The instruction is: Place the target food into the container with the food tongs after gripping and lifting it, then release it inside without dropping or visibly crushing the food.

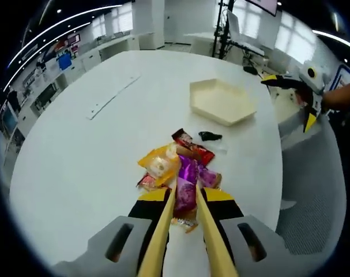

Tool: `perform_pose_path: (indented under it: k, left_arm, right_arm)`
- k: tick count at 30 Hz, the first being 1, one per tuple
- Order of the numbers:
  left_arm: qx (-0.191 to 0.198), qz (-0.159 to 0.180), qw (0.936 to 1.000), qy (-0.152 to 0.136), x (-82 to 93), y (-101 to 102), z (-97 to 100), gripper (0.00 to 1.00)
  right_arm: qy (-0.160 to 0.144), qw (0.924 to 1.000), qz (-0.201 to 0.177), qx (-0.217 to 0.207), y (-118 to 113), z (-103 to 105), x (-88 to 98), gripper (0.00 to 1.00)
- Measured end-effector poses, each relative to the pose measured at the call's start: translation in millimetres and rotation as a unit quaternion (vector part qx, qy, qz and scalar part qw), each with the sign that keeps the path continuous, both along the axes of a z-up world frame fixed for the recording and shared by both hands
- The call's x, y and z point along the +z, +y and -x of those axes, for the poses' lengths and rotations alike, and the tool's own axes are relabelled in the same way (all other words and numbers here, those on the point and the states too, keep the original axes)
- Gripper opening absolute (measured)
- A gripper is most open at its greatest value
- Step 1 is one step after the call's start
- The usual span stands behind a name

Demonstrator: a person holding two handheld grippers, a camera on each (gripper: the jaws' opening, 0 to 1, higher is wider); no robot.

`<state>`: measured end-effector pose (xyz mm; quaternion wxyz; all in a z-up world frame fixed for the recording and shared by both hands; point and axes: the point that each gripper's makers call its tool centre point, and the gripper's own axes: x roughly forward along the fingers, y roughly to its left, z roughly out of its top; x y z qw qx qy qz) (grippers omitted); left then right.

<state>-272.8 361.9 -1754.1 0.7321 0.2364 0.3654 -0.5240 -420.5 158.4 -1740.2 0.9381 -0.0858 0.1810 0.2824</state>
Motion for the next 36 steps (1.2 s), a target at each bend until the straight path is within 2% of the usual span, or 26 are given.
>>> perform_pose_path:
  k: [6,14,26,31,36]
  left_arm:
    - [-0.014,-0.01,0.9998,-0.006,6.0,-1,-2.9,0.17]
    - [-0.018,-0.005,0.9998,0.004,14.7,-19,-2.2,0.18]
    - [-0.054,-0.015,0.9984,-0.003,20.1,-65,-0.3,0.17]
    - [-0.081,-0.016,0.9966,-0.004,23.8,-91,4.0,0.17]
    - [-0.093,-0.01,0.9956,0.0,24.2,-117,3.3,0.17]
  right_arm:
    - [0.003,0.9999,0.005,-0.011,-6,-1,-0.8,0.99]
    - [-0.004,0.9999,0.012,-0.006,-3,0,-0.3,0.97]
    - [-0.007,0.9999,0.01,-0.011,-5,-1,1.3,0.96]
    - [-0.011,0.9996,0.015,-0.02,-8,-3,2.1,0.99]
    - [-0.008,0.9996,0.019,-0.019,-8,-2,1.3,0.98]
